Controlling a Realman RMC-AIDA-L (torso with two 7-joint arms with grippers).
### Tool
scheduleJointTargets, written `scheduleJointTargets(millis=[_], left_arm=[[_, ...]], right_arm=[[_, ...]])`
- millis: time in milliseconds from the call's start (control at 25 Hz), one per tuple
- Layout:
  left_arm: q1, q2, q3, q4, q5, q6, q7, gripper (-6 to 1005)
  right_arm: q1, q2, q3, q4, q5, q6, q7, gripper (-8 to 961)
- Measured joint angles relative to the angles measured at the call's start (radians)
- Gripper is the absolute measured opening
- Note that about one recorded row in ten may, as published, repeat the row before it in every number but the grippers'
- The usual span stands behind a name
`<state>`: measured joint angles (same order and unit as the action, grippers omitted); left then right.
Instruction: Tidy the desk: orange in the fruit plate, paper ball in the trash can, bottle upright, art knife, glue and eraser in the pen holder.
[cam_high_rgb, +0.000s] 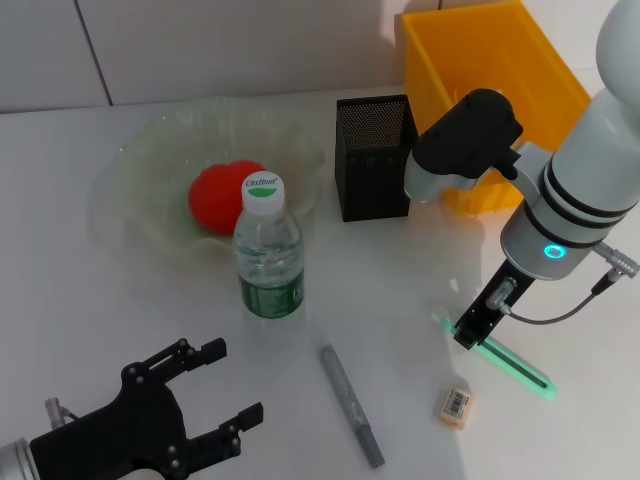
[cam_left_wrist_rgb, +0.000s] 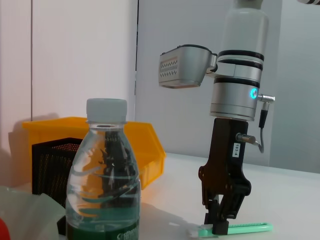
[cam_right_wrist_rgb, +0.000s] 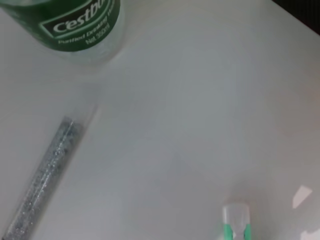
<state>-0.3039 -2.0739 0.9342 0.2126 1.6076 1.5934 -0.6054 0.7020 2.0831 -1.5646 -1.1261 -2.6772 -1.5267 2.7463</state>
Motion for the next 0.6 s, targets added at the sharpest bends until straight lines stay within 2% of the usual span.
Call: scheduleJointTargets(millis=[240, 600], left_arm=[[0.0, 0.0, 0.0, 0.001, 0.0, 0.0, 0.0, 775], [-0.001, 0.0, 0.0, -0.001, 0.0, 0.0, -0.001, 775]], right_arm=[[-0.002, 0.0, 0.001, 0.001, 0.003, 0.002, -0.003, 165], [-0.019, -0.001, 0.009, -0.05, 0.004, -0.005, -0.008, 166]])
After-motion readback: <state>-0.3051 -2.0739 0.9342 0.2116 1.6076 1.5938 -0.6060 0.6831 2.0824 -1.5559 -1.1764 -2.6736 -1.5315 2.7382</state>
